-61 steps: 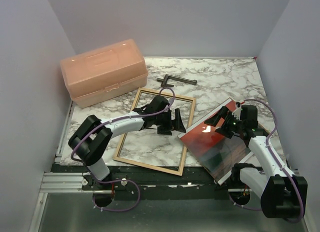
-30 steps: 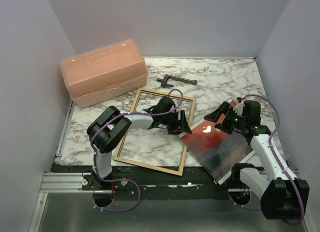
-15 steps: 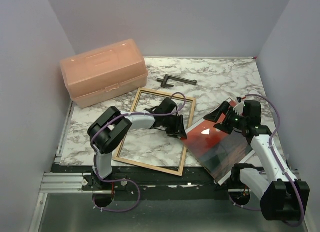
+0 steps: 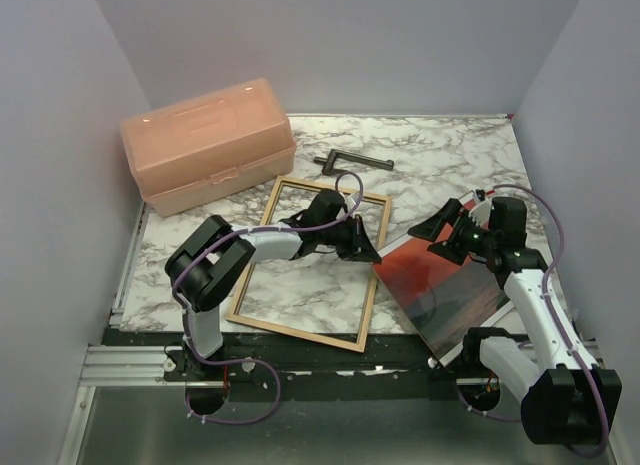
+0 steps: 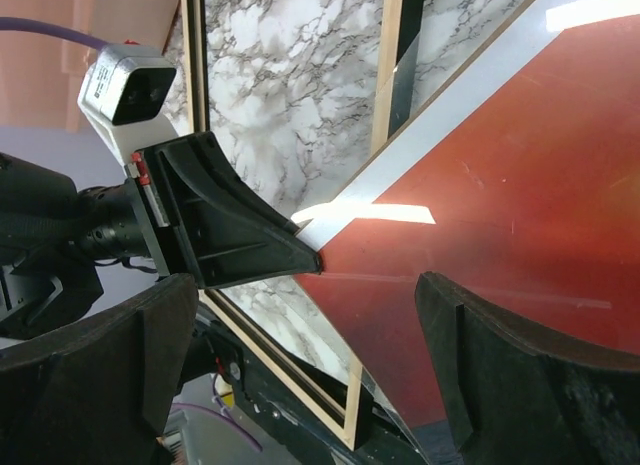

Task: Put the photo into the frame
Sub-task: Move the photo frame item to the center of the board.

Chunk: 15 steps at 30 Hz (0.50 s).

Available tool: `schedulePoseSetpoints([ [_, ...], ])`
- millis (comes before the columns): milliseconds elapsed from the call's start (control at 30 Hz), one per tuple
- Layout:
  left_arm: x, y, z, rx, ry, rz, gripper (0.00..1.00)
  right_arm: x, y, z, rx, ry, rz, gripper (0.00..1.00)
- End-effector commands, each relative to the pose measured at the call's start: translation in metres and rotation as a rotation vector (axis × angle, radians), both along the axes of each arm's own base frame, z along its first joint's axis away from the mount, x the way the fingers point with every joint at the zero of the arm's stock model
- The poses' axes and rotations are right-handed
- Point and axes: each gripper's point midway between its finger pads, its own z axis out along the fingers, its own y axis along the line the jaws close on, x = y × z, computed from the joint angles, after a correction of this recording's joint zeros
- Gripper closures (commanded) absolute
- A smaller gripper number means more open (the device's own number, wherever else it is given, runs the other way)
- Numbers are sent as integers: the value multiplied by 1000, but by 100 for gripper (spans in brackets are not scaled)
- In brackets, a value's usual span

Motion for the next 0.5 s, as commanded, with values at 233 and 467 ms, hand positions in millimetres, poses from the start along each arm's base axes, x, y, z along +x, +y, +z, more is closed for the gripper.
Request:
schedulePoseSetpoints([
  [233,12,4,27,-33,-31,130,100,2,4,37,22,-56,18,0],
  [467,33,26,26,-39,-32,256,100,4,4,47,18,-75,19,0],
])
